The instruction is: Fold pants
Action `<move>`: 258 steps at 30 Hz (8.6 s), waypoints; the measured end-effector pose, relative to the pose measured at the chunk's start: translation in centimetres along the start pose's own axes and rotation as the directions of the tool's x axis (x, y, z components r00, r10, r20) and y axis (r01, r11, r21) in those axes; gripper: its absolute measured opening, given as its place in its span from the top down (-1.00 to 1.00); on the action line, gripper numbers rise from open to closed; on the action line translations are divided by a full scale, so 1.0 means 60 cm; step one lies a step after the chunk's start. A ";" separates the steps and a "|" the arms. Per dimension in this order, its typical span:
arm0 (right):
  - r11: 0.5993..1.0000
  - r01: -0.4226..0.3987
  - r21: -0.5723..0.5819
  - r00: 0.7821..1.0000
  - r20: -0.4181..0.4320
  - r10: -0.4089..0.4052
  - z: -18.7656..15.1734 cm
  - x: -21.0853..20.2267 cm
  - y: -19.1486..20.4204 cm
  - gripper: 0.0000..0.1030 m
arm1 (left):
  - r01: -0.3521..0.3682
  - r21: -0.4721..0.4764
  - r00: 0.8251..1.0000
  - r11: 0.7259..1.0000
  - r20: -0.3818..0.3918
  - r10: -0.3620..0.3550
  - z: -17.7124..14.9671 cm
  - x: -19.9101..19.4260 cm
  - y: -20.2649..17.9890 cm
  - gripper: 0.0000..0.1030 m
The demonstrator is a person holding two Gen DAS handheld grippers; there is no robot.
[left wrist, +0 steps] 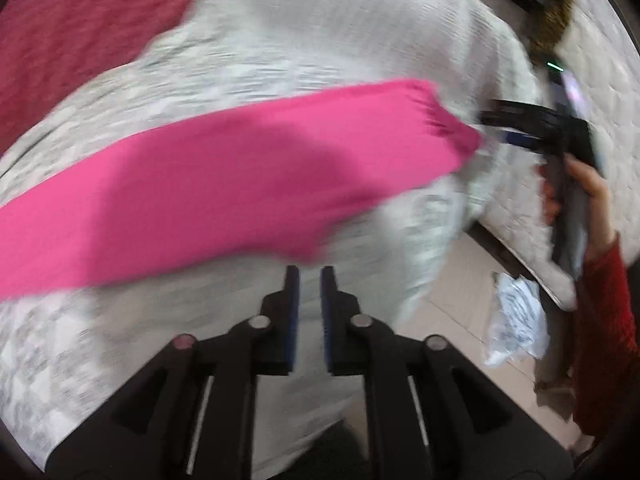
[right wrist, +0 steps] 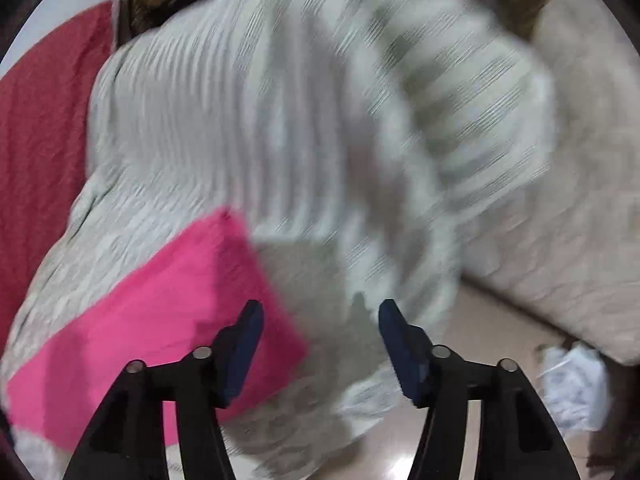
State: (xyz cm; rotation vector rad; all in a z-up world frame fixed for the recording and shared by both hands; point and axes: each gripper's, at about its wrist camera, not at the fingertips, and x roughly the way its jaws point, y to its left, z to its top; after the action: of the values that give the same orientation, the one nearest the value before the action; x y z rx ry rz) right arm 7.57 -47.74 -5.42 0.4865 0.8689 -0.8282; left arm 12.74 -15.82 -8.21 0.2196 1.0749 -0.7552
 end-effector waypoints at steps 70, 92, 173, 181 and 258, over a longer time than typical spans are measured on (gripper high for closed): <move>-0.306 -0.677 -0.669 0.609 -0.743 0.278 -0.529 -0.061 1.274 0.45 | -0.225 -0.753 0.903 0.618 0.076 0.422 -0.160 -0.154 0.835 0.91; -0.303 -0.702 -0.645 0.541 -0.759 0.362 -0.503 -0.105 1.264 0.96 | -0.180 -0.741 0.875 0.647 0.180 0.450 -0.144 -0.198 0.818 0.92; 0.230 -0.574 -0.786 0.794 -0.465 0.392 -0.232 -0.009 0.914 -0.04 | -0.174 -0.752 0.942 0.636 0.061 0.331 -0.135 -0.102 0.863 0.87; 0.536 -0.509 -0.674 0.860 -0.424 0.283 -0.174 0.030 0.662 -0.06 | -0.127 -0.762 0.925 0.635 0.140 0.353 -0.139 -0.129 0.866 0.88; 0.748 -0.604 -0.276 0.793 -0.307 0.527 -0.207 -0.067 0.454 -0.49 | -0.060 -0.265 0.987 0.962 0.131 0.098 0.098 0.017 0.336 0.88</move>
State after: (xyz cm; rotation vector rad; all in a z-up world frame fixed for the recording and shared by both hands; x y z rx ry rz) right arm 21.98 -21.29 -7.84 0.4793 0.9696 -0.0374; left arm 30.32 -4.50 -10.07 -0.0166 1.0109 -0.5423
